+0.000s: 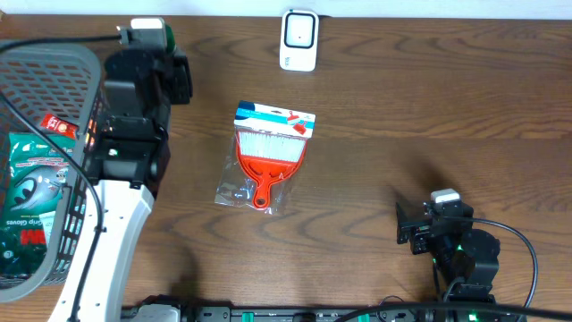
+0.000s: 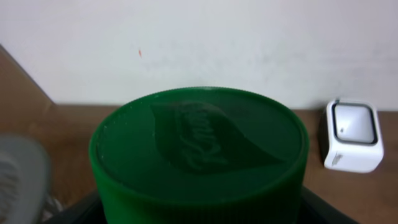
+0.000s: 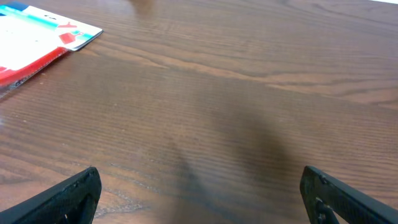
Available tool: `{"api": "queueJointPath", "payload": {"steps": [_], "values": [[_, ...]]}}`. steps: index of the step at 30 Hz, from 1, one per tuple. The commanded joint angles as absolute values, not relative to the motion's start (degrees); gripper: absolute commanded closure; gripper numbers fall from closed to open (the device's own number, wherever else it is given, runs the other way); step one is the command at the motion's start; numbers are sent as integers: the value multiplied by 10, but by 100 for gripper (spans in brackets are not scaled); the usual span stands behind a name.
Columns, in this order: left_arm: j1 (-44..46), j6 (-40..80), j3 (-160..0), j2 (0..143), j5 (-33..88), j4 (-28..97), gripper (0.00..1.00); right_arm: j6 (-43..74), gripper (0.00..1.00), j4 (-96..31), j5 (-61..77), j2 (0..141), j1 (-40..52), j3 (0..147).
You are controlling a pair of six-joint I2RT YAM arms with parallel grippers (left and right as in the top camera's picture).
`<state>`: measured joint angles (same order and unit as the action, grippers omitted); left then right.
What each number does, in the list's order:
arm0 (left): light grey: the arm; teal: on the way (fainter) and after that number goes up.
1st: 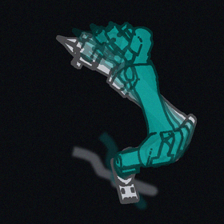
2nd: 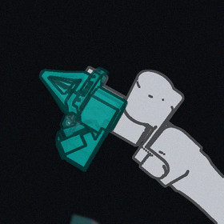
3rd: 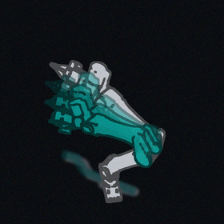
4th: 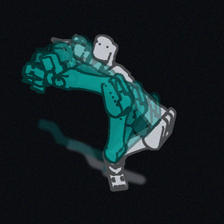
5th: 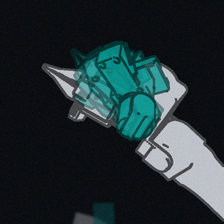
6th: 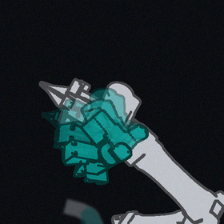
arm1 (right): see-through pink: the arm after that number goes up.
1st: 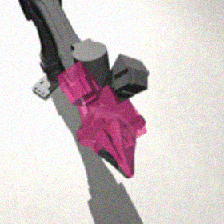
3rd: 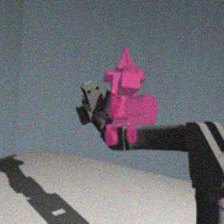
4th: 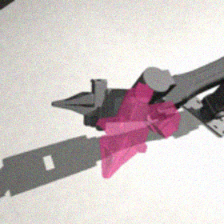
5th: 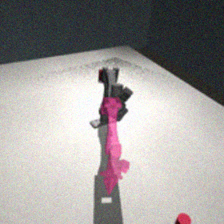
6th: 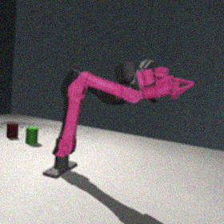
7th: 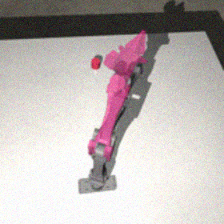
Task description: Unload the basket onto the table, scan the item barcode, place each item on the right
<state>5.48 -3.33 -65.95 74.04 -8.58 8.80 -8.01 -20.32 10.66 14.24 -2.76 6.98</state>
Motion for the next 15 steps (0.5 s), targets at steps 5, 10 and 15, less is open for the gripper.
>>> {"api": "queueJointPath", "payload": {"steps": [5, 10, 15], "values": [[56, 10, -527, 729, -99, -13, 89, -78, 1, -207, 105, 143, -29, 66], [56, 41, -442, 729, -96, -98, 89, -78, 1, -210, 105, 143, -29, 66], [56, 46, -396, 733, -97, -140, 90, -78, 1, -211, 105, 143, -29, 66]]}}
